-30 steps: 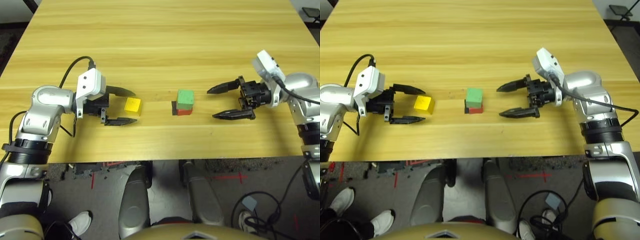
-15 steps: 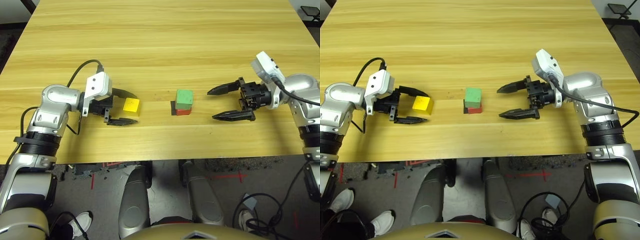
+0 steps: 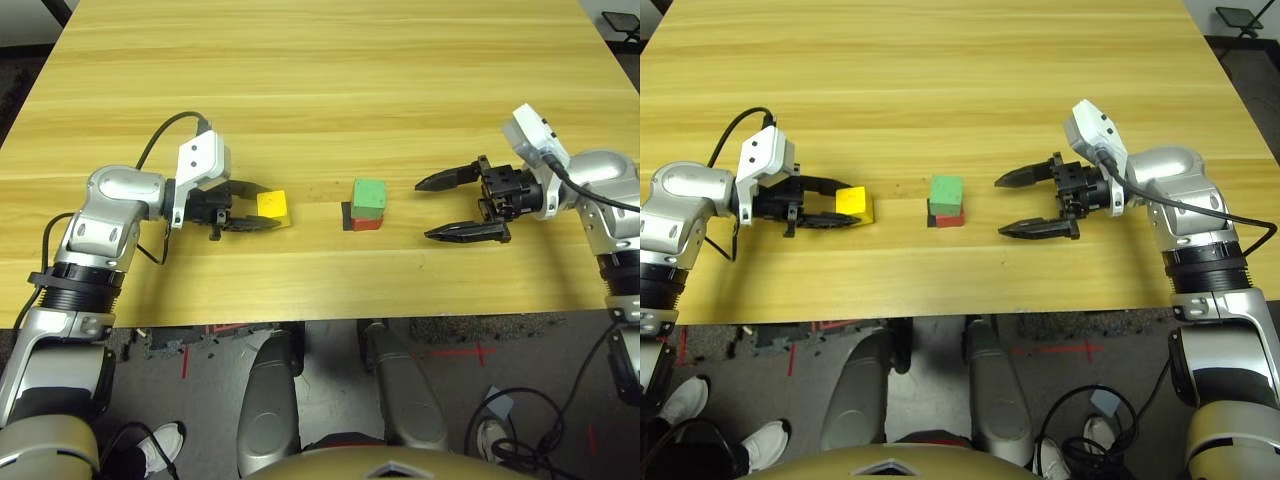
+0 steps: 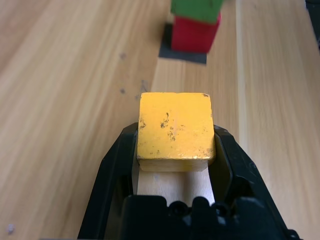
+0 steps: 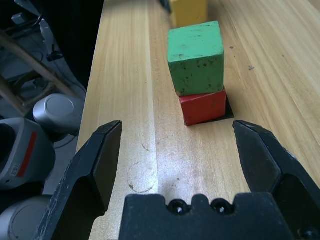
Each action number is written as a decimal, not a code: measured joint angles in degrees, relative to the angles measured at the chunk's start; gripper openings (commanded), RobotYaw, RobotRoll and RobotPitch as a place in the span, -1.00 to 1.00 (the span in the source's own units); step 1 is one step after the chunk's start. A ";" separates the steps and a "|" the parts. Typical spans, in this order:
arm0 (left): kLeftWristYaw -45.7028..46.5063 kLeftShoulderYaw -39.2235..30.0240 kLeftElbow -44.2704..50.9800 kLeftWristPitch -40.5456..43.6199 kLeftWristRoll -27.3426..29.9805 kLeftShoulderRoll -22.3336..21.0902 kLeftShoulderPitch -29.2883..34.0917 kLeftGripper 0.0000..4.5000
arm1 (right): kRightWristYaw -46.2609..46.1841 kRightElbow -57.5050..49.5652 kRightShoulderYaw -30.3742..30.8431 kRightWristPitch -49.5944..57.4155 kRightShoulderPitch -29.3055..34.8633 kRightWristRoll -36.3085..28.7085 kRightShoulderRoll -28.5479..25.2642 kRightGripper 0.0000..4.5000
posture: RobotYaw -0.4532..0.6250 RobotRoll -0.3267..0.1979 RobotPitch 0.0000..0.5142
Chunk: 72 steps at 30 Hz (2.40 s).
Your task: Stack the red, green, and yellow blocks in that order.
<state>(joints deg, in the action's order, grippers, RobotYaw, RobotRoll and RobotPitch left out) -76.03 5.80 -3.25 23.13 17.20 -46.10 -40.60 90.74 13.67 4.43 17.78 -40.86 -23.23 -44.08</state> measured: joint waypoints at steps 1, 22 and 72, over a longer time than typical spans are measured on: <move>0.47 -0.39 1.16 1.81 0.54 -0.29 -1.11 -0.09 | 0.12 0.06 0.00 -0.22 0.00 0.01 0.01 1.00 | -0.37 -0.27 0.20; 6.22 4.44 11.28 17.65 6.76 7.52 -11.17 -0.09 | -1.54 5.58 -0.66 -8.43 -1.24 2.19 2.17 1.00 | -0.46 -0.19 0.21; 2.75 11.88 3.83 9.74 0.46 14.58 -15.21 -0.09 | -6.48 -4.36 -2.83 -3.11 5.70 -0.15 0.00 1.00 | -0.60 -0.13 0.30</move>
<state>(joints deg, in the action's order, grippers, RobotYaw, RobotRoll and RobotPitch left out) -73.28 17.67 0.59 32.87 17.67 -31.52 -55.81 84.26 9.32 1.61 14.67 -35.17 -23.37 -44.08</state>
